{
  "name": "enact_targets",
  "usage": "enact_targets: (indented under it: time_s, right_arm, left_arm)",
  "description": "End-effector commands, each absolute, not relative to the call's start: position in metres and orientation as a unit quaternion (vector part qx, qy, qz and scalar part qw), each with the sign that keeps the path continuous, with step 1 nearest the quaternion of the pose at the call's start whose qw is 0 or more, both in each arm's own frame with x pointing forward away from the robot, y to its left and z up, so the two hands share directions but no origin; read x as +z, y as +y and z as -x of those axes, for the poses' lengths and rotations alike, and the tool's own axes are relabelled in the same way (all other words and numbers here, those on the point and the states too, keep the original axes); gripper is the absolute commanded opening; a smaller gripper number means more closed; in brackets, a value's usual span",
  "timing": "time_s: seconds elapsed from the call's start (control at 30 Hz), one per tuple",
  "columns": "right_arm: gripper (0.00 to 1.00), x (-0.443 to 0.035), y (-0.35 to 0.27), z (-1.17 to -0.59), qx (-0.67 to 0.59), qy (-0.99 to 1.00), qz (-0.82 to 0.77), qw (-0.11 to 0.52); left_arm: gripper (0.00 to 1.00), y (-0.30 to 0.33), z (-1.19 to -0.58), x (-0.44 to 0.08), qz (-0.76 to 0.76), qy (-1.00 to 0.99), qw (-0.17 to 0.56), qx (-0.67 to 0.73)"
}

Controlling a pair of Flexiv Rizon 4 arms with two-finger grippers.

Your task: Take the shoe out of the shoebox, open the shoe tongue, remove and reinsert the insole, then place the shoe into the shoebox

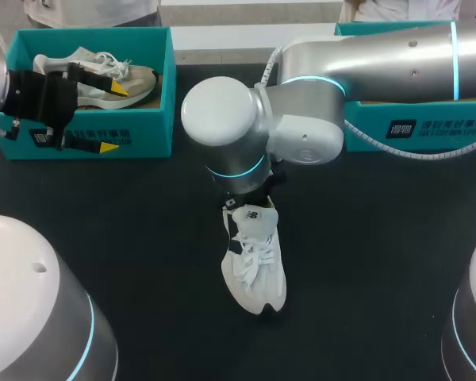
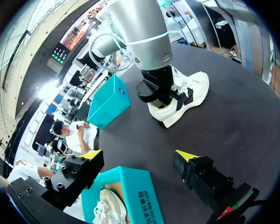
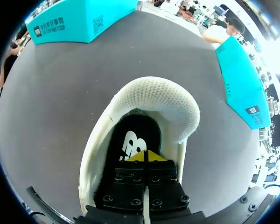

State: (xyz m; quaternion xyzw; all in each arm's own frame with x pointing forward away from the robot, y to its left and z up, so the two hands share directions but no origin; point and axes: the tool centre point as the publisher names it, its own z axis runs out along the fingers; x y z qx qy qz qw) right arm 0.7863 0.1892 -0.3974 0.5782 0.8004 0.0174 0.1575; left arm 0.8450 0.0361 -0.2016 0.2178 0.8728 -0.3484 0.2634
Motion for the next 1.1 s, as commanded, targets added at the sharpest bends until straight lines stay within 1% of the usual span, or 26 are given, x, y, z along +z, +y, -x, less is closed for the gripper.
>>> enact_targets:
  time_s: [0.03, 0.37, 0.57, 0.67, 0.73, 0.8, 0.83, 1.1]
  right_arm:
    - [0.00, -0.415, 0.189, -0.792, 0.023, 0.809, -0.571, 0.137]
    - [0.00, -0.410, 0.208, -0.797, 0.039, 0.824, -0.552, 0.126]
    - [0.00, -0.371, 0.209, -0.794, 0.038, 0.825, -0.555, 0.096]
    - [0.00, -0.352, 0.210, -0.787, 0.019, 0.818, -0.571, 0.065]
    - [0.00, -0.343, 0.208, -0.779, -0.018, 0.796, -0.604, 0.027]
    - [0.00, -0.338, 0.208, -0.766, -0.063, 0.782, -0.619, -0.029]
    - [0.00, -0.334, 0.208, -0.762, -0.063, 0.780, -0.623, -0.013]
    - [0.00, -0.334, 0.208, -0.762, -0.063, 0.780, -0.623, -0.013]
  left_arm:
    - [1.00, 0.036, -0.844, -0.201, -0.218, 0.873, 0.263, -0.347]
    - [1.00, 0.036, -0.844, -0.201, -0.218, 0.873, 0.263, -0.347]
    - [1.00, 0.036, -0.844, -0.201, -0.218, 0.873, 0.263, -0.347]
    - [1.00, 0.036, -0.844, -0.201, -0.218, 0.873, 0.263, -0.347]
    - [1.00, 0.036, -0.844, -0.201, -0.218, 0.873, 0.263, -0.347]
    - [1.00, 0.036, -0.844, -0.201, -0.218, 0.873, 0.263, -0.347]
    - [1.00, 0.036, -0.844, -0.201, -0.218, 0.873, 0.263, -0.347]
    - [1.00, 0.036, -0.844, -0.201, -0.218, 0.873, 0.263, -0.347]
